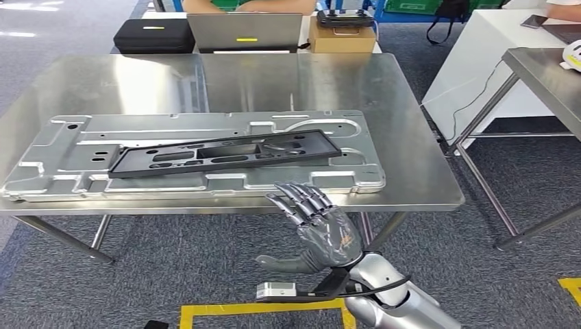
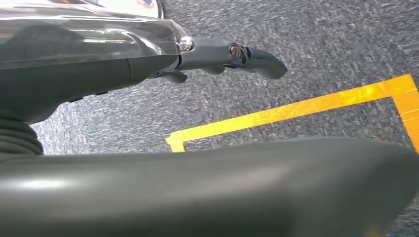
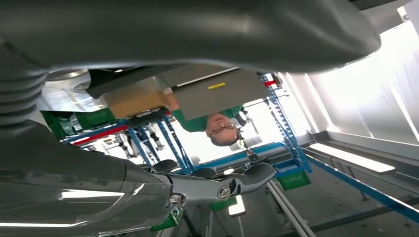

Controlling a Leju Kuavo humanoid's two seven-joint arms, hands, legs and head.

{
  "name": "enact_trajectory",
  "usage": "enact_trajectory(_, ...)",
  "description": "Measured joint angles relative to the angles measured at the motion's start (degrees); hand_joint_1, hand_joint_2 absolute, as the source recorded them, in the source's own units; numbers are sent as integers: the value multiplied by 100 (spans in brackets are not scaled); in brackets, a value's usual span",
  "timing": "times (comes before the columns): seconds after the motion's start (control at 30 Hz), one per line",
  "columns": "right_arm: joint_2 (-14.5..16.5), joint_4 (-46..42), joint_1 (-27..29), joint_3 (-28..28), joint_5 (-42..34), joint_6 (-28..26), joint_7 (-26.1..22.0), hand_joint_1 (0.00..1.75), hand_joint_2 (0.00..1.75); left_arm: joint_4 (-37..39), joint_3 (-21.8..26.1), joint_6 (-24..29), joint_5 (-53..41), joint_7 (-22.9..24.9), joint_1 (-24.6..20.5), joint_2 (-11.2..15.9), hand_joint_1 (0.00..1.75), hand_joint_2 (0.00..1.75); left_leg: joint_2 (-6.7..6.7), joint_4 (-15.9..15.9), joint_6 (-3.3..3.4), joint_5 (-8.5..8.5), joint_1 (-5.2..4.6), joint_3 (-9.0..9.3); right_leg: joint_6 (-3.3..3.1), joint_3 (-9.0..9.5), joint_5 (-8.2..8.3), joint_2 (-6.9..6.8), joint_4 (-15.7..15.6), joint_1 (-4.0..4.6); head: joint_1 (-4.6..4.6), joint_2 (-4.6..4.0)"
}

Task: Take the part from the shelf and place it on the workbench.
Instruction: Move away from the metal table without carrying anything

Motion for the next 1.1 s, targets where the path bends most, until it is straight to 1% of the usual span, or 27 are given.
enact_trajectory(0.03,1,-3,-3,-3,-4,0,-10,0,0,0,0,1,0,-1,-2,0,0,0,-1,22,-17,27,-10,-36,-30,253,82,1,-401,17,-1,0)
enact_trajectory(0.07,1,-8,-3,-8,-5,-1,-15,0,0,0,0,1,0,-1,-3,0,0,0,-1,41,-42,58,-18,-64,-56,419,113,2,-686,34,-2,0)
enact_trajectory(0.1,1,-11,-3,-13,-7,-1,-16,0,0,0,0,1,0,-2,-4,0,0,0,-1,53,-69,93,-21,-87,-75,491,107,4,-837,50,-3,1)
enact_trajectory(0.17,2,-16,4,-20,-12,-1,-18,0,0,0,1,1,1,-5,-4,2,0,0,-3,63,-135,151,-17,-126,-128,455,146,-5,-888,53,-5,0)
enact_trajectory(0.2,5,-15,8,-22,-19,1,-17,0,0,0,3,1,1,-6,-2,4,0,0,-5,88,-171,102,-11,-152,-174,414,185,-17,-895,40,-6,0)
enact_trajectory(0.23,10,-15,16,-25,-38,7,-16,0,0,0,4,2,3,-7,1,6,0,0,-7,174,-208,-38,-2,-187,-224,360,238,-31,-901,25,-8,-1)
enact_trajectory(0.27,15,-11,29,-28,-71,21,-15,0,0,0,7,5,9,-7,3,8,0,0,-9,362,-245,-274,12,-244,-263,291,298,-47,-907,10,-10,-1)
enact_trajectory(0.33,23,14,79,-52,-261,142,-23,0,0,0,19,14,37,-11,5,9,0,0,-10,1013,-310,-808,44,-385,-286,135,417,-65,-900,15,-13,0)
enact_trajectory(0.37,27,49,118,-71,-426,257,-49,0,0,0,31,17,50,-16,7,9,0,0,-10,1337,-332,-954,59,-425,-283,52,477,-75,-893,16,-13,1)
enact_trajectory(0.4,32,101,162,-91,-627,406,-89,0,0,0,43,18,60,-22,10,9,0,0,-10,1533,-344,-965,69,-404,-276,-31,532,-85,-881,17,-13,1)
enact_trajectory(0.43,40,176,207,-110,-814,570,-139,0,0,0,54,18,61,-28,13,9,0,0,-10,1538,-347,-859,77,-297,-265,-112,580,-93,-863,17,-13,1)
enact_trajectory(0.47,57,286,250,-127,-977,728,-199,0,0,0,62,18,61,-33,16,11,0,0,-11,1334,-340,-691,82,-96,-252,-188,621,-98,-840,16,-13,0)
enact_trajectory(0.5,83,423,293,-145,-1106,870,-259,0,0,0,68,18,61,-37,15,15,0,0,-15,962,-323,-552,84,188,-233,-253,658,-99,-813,14,-13,-1)
enact_trajectory(0.57,181,833,374,-213,-1332,1118,-361,0,0,0,76,18,55,-39,8,23,0,0,-32,146,-271,-484,68,730,-181,-344,731,-98,-765,26,-12,-1)
enact_trajectory(0.6,249,1113,402,-263,-1444,1226,-395,0,0,0,78,20,47,-38,5,26,0,0,-41,-106,-245,-521,54,880,-148,-370,773,-99,-756,29,-11,-1)
enact_trajectory(0.67,399,1873,421,-390,-1683,1410,-424,0,0,0,79,32,12,-27,1,26,0,0,-45,-245,-191,-546,38,905,-72,-418,858,-105,-758,29,-9,-1)
enact_trajectory(0.7,467,2332,410,-459,-1815,1471,-434,0,0,0,79,40,-14,-18,-5,26,0,0,-34,-261,-149,-511,43,859,-38,-455,835,-94,-740,24,-9,-1)
enact_trajectory(0.73,532,2827,394,-538,-1969,1528,-429,0,0,0,79,45,-42,-3,-12,26,0,0,-24,-275,-95,-462,51,798,-14,-506,721,-78,-669,22,-7,-1)
enact_trajectory(0.77,590,3352,373,-631,-2137,1578,-401,0,0,0,78,44,-71,17,-18,26,0,0,-13,-286,-36,-396,58,720,2,-573,500,-58,-506,22,-5,0)
enact_trajectory(0.83,679,4320,328,-842,-2420,1704,-220,0,0,0,76,28,-128,55,-25,26,0,0,-4,-277,35,-262,38,549,8,-715,-69,-27,88,18,-2,0)
enact_trajectory(0.87,711,4770,308,-958,-2516,1798,-43,0,0,0,73,13,-157,72,-29,26,0,0,-2,-265,48,-197,24,459,13,-763,-246,-20,430,19,-2,0)
enact_trajectory(0.9,732,5174,301,-1070,-2582,1910,165,0,0,0,66,-3,-184,89,-37,26,0,0,1,-245,54,-137,12,365,18,-758,-274,-15,677,20,-2,0)
enact_trajectory(0.93,744,5529,305,-1176,-2634,2057,415,0,0,0,56,-21,-216,108,-50,26,0,0,3,-213,53,-86,4,266,22,-677,-173,-12,770,21,-2,0)
enact_trajectory(0.97,750,5839,325,-1272,-2680,2201,668,0,0,0,40,-34,-249,130,-69,26,0,0,4,-173,47,-44,1,168,20,-508,-4,-11,673,22,-2,0)
enact_trajectory(1.0,750,6102,349,-1362,-2721,2324,884,0,0,0,22,-45,-277,149,-91,25,0,0,5,-125,35,-9,-1,81,9,-256,142,-11,400,24,-2,0)
enact_trajectory(1.03,747,6312,372,-1445,-2753,2438,1090,0,0,0,3,-56,-302,162,-114,21,0,0,5,-72,18,18,-9,8,-11,72,209,-12,-8,32,-1,-1)
enact_trajectory(1.1,743,6658,420,-1589,-2791,2588,1416,0,0,0,-36,-66,-338,173,-160,14,0,0,12,12,-32,76,-25,-82,-54,574,128,-12,-728,50,-5,-1)
